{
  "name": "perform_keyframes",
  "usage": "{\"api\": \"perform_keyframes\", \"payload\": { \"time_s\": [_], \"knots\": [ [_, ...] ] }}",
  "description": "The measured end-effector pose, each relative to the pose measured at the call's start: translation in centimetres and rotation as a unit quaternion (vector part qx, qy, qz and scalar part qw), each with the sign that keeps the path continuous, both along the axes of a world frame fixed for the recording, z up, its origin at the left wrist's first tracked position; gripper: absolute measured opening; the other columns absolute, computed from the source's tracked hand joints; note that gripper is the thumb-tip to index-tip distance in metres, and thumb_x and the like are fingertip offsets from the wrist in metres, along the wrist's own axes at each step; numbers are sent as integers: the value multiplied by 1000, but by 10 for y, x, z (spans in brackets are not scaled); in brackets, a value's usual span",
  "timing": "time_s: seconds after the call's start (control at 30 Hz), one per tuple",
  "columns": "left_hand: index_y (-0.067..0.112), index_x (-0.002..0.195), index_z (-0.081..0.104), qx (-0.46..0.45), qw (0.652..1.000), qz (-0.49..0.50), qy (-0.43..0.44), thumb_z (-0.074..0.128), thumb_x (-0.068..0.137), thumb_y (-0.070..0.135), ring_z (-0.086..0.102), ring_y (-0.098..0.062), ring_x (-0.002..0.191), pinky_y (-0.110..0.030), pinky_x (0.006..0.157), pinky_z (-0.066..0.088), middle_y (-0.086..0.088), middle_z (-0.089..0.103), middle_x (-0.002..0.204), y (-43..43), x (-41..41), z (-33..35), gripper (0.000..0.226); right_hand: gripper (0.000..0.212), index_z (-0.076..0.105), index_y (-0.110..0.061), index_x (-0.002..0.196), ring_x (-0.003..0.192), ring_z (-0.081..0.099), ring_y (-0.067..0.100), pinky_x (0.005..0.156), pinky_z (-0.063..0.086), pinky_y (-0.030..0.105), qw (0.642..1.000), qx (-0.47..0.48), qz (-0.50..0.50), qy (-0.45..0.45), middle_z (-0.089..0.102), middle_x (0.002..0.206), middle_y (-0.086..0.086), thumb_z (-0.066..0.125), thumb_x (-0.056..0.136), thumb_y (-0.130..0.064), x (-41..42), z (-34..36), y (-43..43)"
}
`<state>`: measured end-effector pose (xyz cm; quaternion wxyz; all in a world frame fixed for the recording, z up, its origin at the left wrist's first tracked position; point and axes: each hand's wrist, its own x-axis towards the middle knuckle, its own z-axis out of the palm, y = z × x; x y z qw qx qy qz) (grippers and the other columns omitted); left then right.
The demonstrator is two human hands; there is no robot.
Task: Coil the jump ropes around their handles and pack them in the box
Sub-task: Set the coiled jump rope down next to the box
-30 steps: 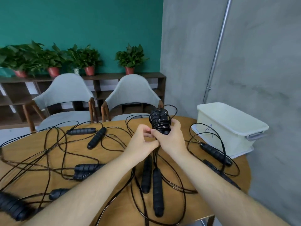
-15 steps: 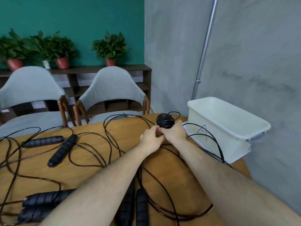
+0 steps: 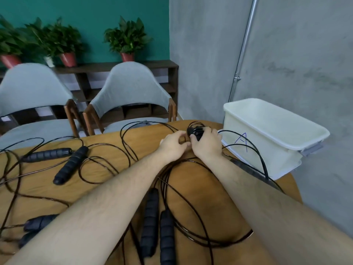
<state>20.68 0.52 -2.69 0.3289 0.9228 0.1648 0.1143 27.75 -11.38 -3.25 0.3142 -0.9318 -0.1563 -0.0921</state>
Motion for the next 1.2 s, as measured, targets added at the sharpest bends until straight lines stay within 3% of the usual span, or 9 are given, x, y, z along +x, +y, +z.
{"api": "perform_keyframes", "payload": {
  "time_s": [0.17,0.3,0.4,0.57,0.67,0.8,0.9,1.07,1.2],
  "knots": [
    [20,132,61,-24,998,-6,-57,59,101,26,60,-13,115,-27,98,47,7,64,128,5,-56,27,32,21,68,-16,99,110,51,28,92,45,39,990,72,93,-82,65,106,4,53,95,-30,-53,26,0],
    [22,122,66,-13,997,16,-68,55,103,28,61,-11,107,-30,94,50,8,68,116,4,-121,45,23,17,64,-22,89,93,61,19,80,52,34,979,91,181,-9,65,89,-4,52,97,-31,-105,43,-2],
    [24,119,66,-9,997,45,-62,53,104,31,59,-8,106,-25,89,45,12,66,111,-3,-173,52,21,24,68,-19,92,85,63,16,74,50,30,972,89,216,-3,67,87,-5,52,99,-34,-142,47,-4],
    [30,113,65,-4,996,84,-16,55,102,34,59,-4,102,-22,86,46,18,64,105,-18,-265,46,16,19,66,-22,90,81,63,15,75,56,33,965,-12,254,63,66,87,-7,58,94,-39,-190,41,-17],
    [29,118,65,-2,996,86,18,55,102,33,57,-2,106,-20,90,45,17,64,111,-28,-303,38,19,29,62,-19,107,91,63,19,81,57,37,963,-110,229,92,65,103,-1,60,91,-44,-203,30,-29],
    [27,122,65,7,997,72,27,57,101,29,57,-2,107,-14,84,41,13,62,115,-43,-313,26,23,57,49,-11,130,107,62,26,83,55,35,961,-175,183,114,60,122,7,63,91,-50,-220,24,-37],
    [23,130,62,7,998,61,34,57,101,25,58,-4,109,-14,87,42,7,61,124,-55,-298,17,30,62,44,-9,137,100,62,24,73,52,31,954,-196,160,160,59,116,5,62,93,-48,-229,20,-42],
    [22,144,48,5,993,84,87,58,100,30,55,-14,124,-28,103,47,1,52,143,-66,-264,6,46,41,56,-12,115,85,63,19,70,57,32,959,-128,161,193,62,97,0,62,91,-45,-229,10,-55],
    [20,148,44,0,990,93,103,56,101,32,54,-18,128,-30,102,46,-2,52,146,-73,-252,0,50,33,64,-13,98,72,61,15,56,48,28,963,-94,167,192,64,85,0,63,88,-45,-227,6,-62]
  ]
}}
